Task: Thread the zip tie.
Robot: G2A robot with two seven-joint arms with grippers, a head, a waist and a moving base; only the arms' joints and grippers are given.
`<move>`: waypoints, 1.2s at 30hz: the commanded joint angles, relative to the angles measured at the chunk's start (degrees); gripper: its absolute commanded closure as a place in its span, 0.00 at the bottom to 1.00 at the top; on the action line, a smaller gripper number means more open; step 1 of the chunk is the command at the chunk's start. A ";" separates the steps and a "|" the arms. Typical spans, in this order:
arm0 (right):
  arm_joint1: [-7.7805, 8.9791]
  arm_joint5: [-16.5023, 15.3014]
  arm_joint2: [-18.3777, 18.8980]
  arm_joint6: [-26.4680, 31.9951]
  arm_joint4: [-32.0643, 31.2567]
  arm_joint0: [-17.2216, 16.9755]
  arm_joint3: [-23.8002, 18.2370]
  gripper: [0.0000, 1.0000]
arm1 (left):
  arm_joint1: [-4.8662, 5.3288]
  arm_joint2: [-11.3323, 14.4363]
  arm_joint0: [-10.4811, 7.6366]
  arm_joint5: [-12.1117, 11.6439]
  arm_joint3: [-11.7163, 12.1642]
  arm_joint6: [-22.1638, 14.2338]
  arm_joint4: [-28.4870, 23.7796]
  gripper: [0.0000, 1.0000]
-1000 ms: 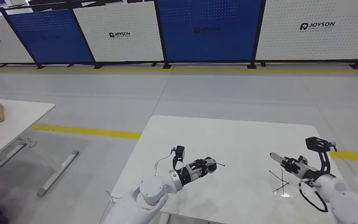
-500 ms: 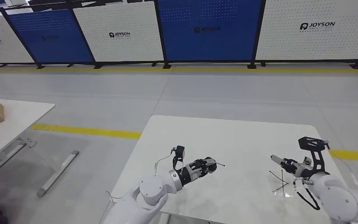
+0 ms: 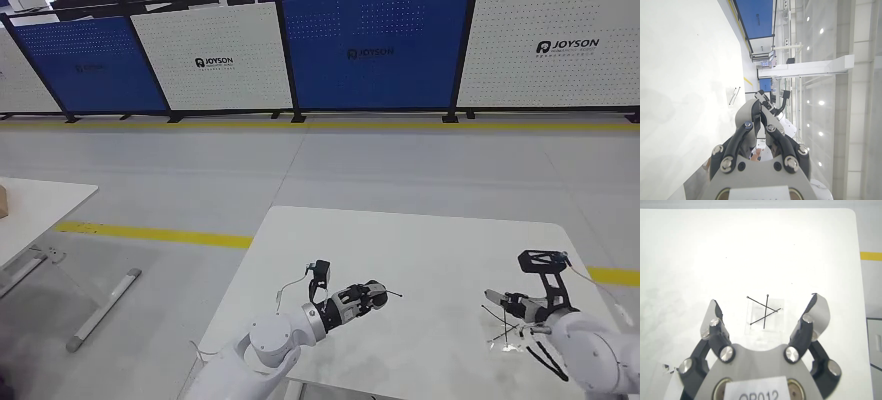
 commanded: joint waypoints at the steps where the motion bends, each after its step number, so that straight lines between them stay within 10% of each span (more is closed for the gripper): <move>1: 0.00 0.01 0.00 0.00 -0.01 0.00 0.00 0.00 | 0.00 0.00 0.00 0.00 0.00 0.00 0.00 1.00; 11: 0.47 -6.56 -0.73 13.91 2.33 4.19 2.16 0.00 | 0.00 0.00 0.00 0.00 0.00 0.00 0.00 1.00; 36: 0.33 -5.11 -3.03 18.36 2.75 6.58 4.64 0.00 | 0.00 0.00 0.00 0.00 0.00 0.00 0.00 1.00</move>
